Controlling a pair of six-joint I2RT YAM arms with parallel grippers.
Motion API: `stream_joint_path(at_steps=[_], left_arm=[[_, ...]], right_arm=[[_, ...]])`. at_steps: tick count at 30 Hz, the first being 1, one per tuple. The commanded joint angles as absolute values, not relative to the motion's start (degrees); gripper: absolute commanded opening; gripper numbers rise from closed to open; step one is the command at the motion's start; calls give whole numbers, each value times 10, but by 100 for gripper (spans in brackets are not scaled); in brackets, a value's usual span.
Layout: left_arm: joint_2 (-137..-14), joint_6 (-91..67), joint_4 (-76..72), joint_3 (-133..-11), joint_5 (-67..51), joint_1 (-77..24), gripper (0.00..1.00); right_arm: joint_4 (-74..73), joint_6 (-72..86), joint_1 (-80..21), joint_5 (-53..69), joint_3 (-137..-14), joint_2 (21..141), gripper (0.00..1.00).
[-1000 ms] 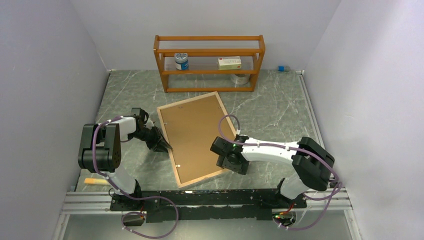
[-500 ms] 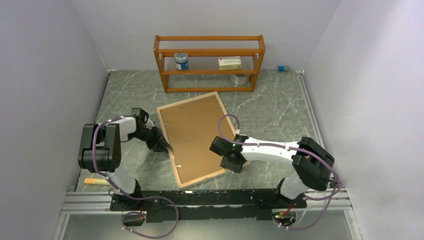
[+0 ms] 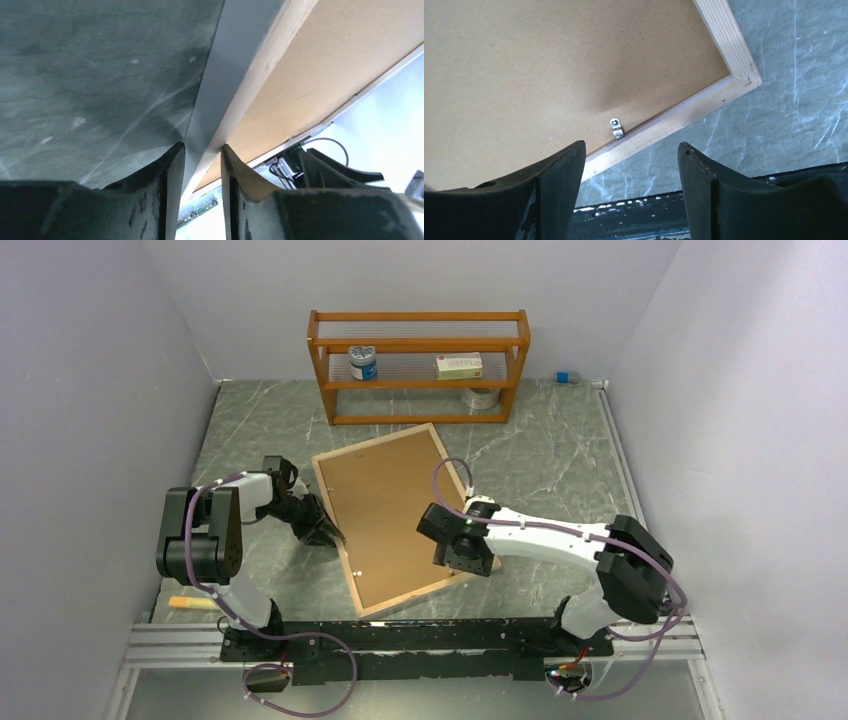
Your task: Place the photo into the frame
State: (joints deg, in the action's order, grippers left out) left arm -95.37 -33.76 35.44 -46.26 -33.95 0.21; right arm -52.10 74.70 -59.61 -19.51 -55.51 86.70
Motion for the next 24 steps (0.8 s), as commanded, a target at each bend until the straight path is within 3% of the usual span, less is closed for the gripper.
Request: stream_joint_path(at_steps=[1, 6, 10, 18, 24], left_arm=[[-921, -330, 371, -486, -306, 3, 40], [-889, -330, 388, -528, -286, 4, 66], [-884, -324, 391, -584, -249, 11, 79], [-1015, -250, 320, -745, -208, 14, 78], [-1121, -169, 252, -828, -208, 14, 76]], right_arm=[[-522, 700, -588, -221, -584, 807, 72], [-459, 599, -534, -218, -587, 791, 73], [-400, 508, -447, -177, -605, 811, 74], [-330, 394, -327, -128, -692, 931, 82], [-264, 337, -278, -60, -691, 992, 84]])
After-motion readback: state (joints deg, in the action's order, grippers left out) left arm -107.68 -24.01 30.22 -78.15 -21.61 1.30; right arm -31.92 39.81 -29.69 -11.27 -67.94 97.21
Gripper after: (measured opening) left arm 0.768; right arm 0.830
